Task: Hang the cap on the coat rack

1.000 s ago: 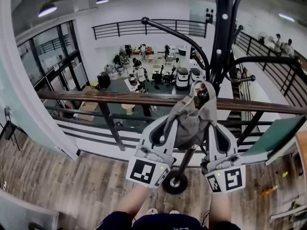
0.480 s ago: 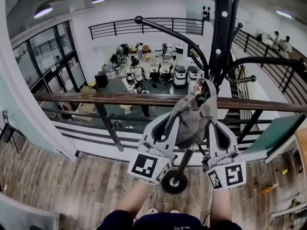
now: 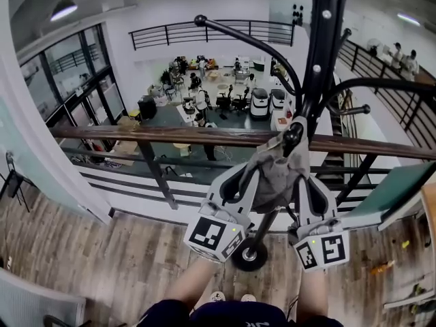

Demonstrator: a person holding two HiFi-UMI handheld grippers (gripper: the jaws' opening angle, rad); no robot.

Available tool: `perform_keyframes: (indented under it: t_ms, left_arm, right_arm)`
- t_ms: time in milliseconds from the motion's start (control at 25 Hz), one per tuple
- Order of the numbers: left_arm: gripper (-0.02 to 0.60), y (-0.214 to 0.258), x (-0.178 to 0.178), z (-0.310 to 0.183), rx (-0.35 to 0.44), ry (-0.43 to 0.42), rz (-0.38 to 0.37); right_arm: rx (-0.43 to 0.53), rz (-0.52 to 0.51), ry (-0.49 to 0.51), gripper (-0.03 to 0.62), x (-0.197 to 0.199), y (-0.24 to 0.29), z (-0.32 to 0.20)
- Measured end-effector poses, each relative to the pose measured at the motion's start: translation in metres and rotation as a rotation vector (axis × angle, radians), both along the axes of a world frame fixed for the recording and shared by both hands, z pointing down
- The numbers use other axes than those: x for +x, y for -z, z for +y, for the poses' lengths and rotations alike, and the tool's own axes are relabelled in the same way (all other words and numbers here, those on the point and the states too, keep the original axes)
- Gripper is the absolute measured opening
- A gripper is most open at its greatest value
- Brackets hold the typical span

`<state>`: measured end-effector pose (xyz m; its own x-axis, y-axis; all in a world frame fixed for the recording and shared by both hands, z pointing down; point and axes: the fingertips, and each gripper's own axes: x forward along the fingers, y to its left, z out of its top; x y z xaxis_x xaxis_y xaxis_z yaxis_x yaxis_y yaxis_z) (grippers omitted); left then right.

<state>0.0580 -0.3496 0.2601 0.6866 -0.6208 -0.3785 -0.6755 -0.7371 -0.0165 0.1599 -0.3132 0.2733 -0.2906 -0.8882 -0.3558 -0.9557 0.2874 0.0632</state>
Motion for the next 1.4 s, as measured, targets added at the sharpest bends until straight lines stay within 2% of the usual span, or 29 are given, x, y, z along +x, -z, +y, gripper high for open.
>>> perform_keyframes:
  t_ms: [120,240,360,480,720,1000,1400]
  left_arm:
    - [0.046,0.005,-0.006,0.007,0.016,-0.001,0.049]
    - [0.115,0.011,-0.011,0.016,0.038,-0.015,0.1]
    - [0.222,0.01,-0.009,0.023,0.042,-0.029,0.071]
    - [0.255,0.006,-0.012,0.031,0.049,0.007,0.027]
    - [0.255,-0.014,-0.03,0.041,0.025,0.078,-0.022]
    - [0.255,-0.058,-0.05,0.047,-0.086,0.143,-0.054]
    - [0.255,-0.141,-0.059,0.061,-0.247,0.165,-0.172]
  right_arm:
    - [0.016,-0.01,0.033,0.047,-0.005,0.003,0.005]
    - [0.027,0.008,0.07,0.174,-0.01,0.006,0.011]
    - [0.023,0.013,0.071,0.234,-0.009,0.005,0.017]
    - [0.0,0.037,0.058,0.273,-0.01,-0.001,0.024]
    - [-0.05,0.057,0.024,0.291,-0.009,-0.021,0.036]
    - [-0.144,0.051,0.006,0.291,-0.008,-0.061,0.042]
    - [-0.294,0.114,0.029,0.291,-0.024,-0.128,0.049]
